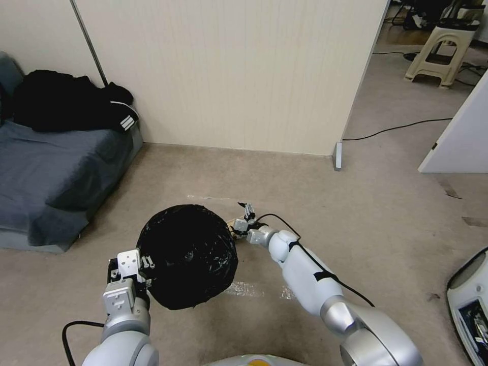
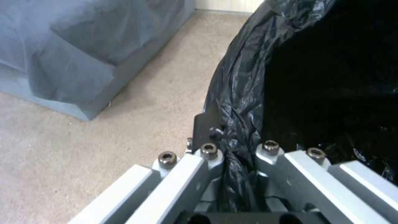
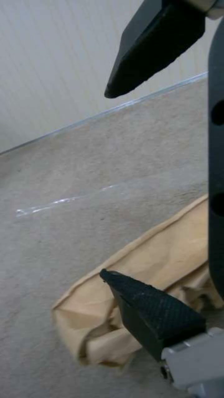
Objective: Pick up the trash bin, then pick up the garbage from the floor and place it into the trash bin.
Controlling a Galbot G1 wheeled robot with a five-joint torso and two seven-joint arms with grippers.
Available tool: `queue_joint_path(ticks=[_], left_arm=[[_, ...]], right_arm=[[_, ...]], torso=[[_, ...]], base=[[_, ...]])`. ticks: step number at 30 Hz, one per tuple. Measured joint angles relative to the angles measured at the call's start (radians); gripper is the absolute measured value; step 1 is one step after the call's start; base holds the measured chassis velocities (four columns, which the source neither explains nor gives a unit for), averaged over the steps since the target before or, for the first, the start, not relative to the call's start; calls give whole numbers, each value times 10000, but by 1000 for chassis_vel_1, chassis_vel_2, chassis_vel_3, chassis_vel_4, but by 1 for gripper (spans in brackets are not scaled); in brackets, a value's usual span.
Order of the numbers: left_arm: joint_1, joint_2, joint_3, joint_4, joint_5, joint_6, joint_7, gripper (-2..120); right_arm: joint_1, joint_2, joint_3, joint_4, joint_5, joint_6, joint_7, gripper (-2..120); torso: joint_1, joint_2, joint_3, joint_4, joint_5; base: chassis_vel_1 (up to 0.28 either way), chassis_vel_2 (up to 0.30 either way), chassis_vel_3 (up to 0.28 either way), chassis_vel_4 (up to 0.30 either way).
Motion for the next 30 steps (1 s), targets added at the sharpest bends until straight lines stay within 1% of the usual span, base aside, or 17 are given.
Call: queue_joint_path(ticks=[9, 17, 19, 21, 22, 26, 28, 30], left_arm=[[51, -18, 99, 7, 136, -8, 1, 1], [244, -76, 184, 4, 382, -47, 4, 1], [350, -104, 194, -25, 478, -90, 12, 1], [350, -104, 194, -25, 478, -90, 12, 1], [449, -132, 195, -72, 553, -129, 14, 1], [545, -168, 194, -119, 626, -158, 19, 1], [632, -208, 216, -155, 708, -197, 23, 1], [654, -220, 235, -157, 738, -211, 23, 1]], right_arm=[[-2, 12, 70, 113, 340, 53, -203, 100], [-30, 6, 443, 24, 674, 188, -489, 100], [-45, 4, 508, -48, 1012, 187, -611, 100], [-45, 4, 508, -48, 1012, 187, -611, 100], [-56, 4, 552, -76, 1345, 177, -724, 100], [-75, 2, 603, -86, 1720, 145, -823, 100], [-120, 1, 582, -110, 2147, 74, -903, 100], [-134, 1, 513, -110, 2159, 75, -946, 100]], torso=[[0, 0, 0, -2, 0], [-1, 0, 0, -2, -1], [-1, 0, 0, -2, -1], [-1, 0, 0, -2, -1], [0, 0, 0, -2, 0], [0, 0, 0, -2, 0], [0, 0, 0, -2, 0], [-1, 0, 0, -2, -1]], base=[[0, 0, 0, 0], [0, 0, 0, 0], [0, 0, 0, 0], [0, 0, 0, 0], [0, 0, 0, 0], [0, 0, 0, 0], [0, 0, 0, 0], [0, 0, 0, 0]])
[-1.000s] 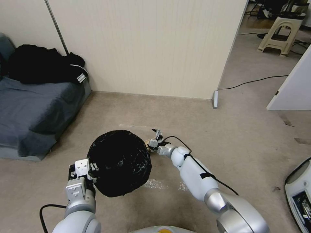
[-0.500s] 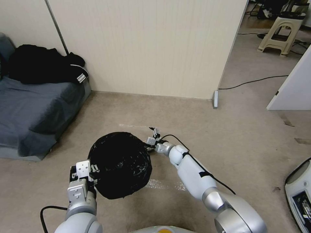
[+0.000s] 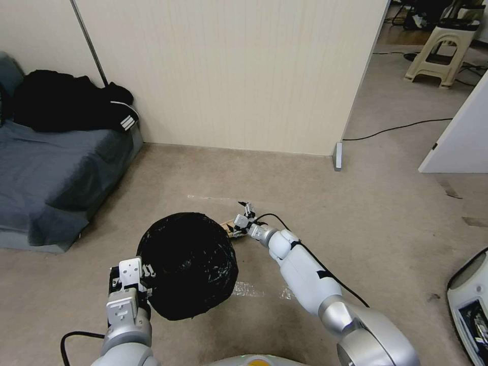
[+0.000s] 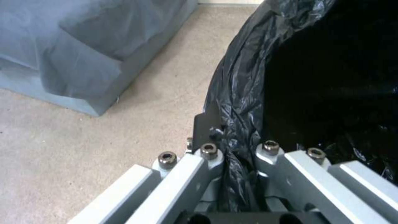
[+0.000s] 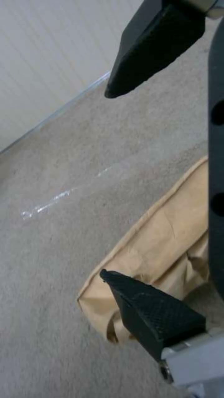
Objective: Pick up the trash bin, then pick up the garbage from the floor and place it into the trash bin.
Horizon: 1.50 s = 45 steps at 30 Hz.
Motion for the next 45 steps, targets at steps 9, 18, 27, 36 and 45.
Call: queue_joint_path(ticks=[9, 18, 27, 36, 45], left_arm=[[51, -91, 133, -2, 225, -106, 25, 1], [68, -171, 188, -2, 373, -188, 31, 1], [212, -255, 281, -71, 560, -309, 46, 1], [439, -416, 296, -181, 817, -486, 58, 1], [580, -530, 290, -196, 1014, -570, 68, 1]], right_arm=[[3, -1, -815, -82, -495, 261, -428, 100], [192, 0, -1542, -248, -1399, 331, -742, 100], [282, -2, -1611, -743, -1862, 424, -719, 100], [524, -1, -1258, -1239, -2339, 417, -521, 100], [823, -2, -579, -2011, -2998, 567, -288, 100]], torso=[[1, 0, 0, 0, 0], [1, 0, 0, 1, 0], [1, 0, 0, 0, -1], [0, 0, 0, 1, 0], [0, 0, 0, 0, 1]], base=[[0, 0, 0, 0], [0, 0, 0, 0], [0, 0, 0, 0], [0, 0, 0, 0], [0, 0, 0, 0]])
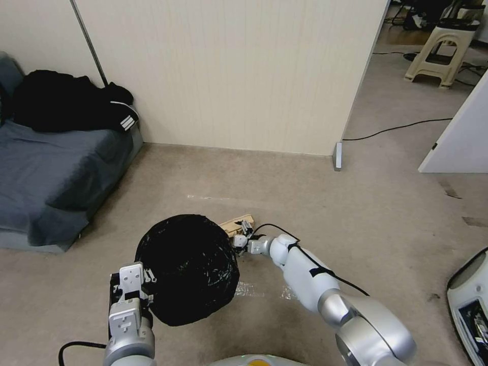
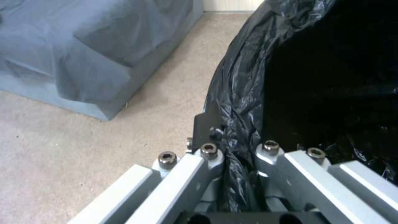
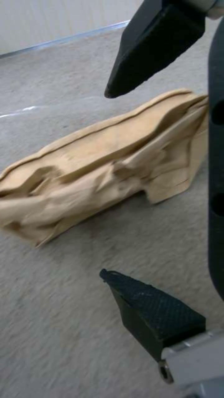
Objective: Pick up the trash bin, then pick up the garbage from the floor and place it into the trash bin.
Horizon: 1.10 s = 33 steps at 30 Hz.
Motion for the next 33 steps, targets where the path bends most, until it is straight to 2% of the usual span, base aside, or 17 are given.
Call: queue_joint_path(ticks=[19, 33], left_arm=[[140, -32, 133, 0, 273, -137, 12, 1], [251, -27, 219, -9, 406, -216, 16, 1]], right_arm=[[438, 1, 770, -814, -30, -289, 67, 100], [634, 1, 845, -949, -1, -418, 225, 100]], torso=[[0, 0, 0, 0, 0], [0, 0, 0, 0, -1]], base=[[0, 0, 0, 0], [0, 0, 0, 0]])
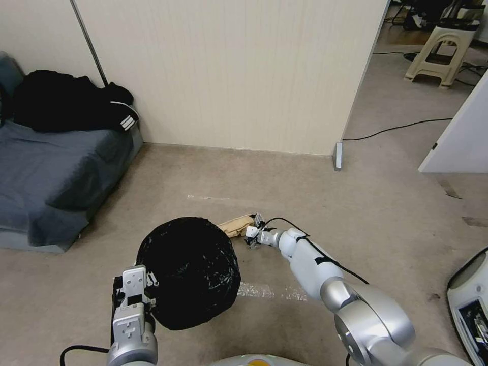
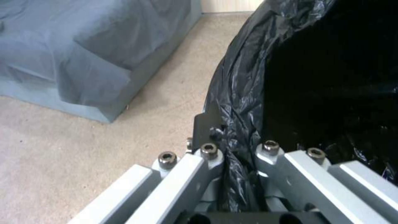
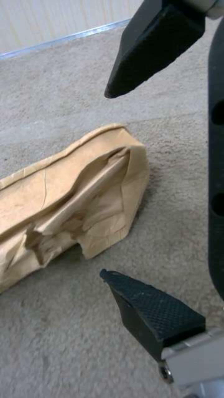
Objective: Pick up the trash bin, then pick up the garbage from the floor and place it into the trash bin.
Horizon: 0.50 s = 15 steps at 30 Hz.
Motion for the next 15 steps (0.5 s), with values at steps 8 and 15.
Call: queue_joint_path(ticks=[8, 15], left_arm=[[-21, 1, 81, 61, 68, -17, 11, 1], [-34, 1, 108, 75, 98, -22, 17, 1]], right_arm=[[51, -1, 7, -54, -2, -121, 128, 93], [146, -1, -46, -84, -13, -169, 146, 82]], torso=[[0, 0, 0, 0, -1], [0, 0, 0, 0, 0]], base=[[0, 0, 0, 0], [0, 0, 0, 0]])
